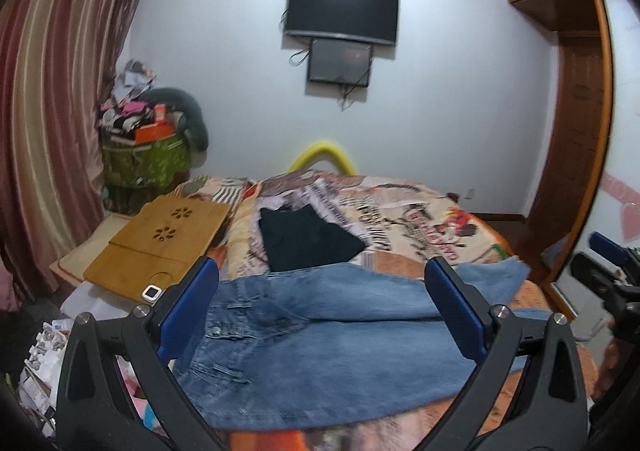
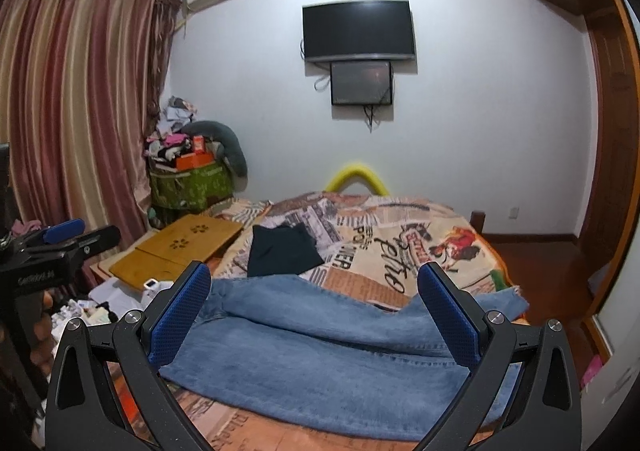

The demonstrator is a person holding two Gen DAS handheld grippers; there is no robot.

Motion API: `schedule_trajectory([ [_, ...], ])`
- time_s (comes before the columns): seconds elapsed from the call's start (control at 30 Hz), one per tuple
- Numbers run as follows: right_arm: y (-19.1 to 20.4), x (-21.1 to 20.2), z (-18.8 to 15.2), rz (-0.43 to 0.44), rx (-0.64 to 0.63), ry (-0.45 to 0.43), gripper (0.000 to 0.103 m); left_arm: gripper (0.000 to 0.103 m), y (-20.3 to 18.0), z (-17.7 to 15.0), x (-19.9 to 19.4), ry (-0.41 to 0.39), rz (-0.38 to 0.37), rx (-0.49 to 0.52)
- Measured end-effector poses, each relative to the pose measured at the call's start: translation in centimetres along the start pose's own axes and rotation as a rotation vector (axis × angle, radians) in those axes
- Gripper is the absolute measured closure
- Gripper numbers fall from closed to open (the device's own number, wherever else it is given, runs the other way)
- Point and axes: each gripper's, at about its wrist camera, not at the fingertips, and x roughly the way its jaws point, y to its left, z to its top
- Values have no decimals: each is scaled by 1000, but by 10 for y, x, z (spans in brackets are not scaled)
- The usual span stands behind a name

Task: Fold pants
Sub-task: 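Lower both grippers onto the jeans, left at the waistband, right at a leg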

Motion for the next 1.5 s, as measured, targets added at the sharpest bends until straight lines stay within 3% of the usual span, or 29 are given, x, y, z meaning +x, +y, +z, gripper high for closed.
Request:
schedule_trajectory([
  [0.3,-30,89,0,-13,-5,141,0,0,58,6,122,200,158,17],
  [0.4,-40,118,-4,-51,-27,192,0,0,79,1,166,296,168,-5],
  [0.7,-65,211,-16,5,-86,395,2,0,150,-32,274,544,189,-140],
  [0.9,-79,264,-39,97,-94,571,8,17,178,-63,325,645,193,-209],
  [0.97,-82,280,-48,118,-91,621,11,28,179,-74,341,684,182,-212],
  [1.1,-85,310,-62,167,-70,702,15,38,173,-89,366,731,161,-183],
  [1.33,-77,342,-81,222,-102,773,26,54,165,-104,395,757,152,-104],
  [1.43,-76,349,-82,242,-98,775,30,73,161,-108,401,758,135,-79],
  [1.5,-79,351,-83,257,-83,774,42,80,157,-108,401,732,133,-60],
])
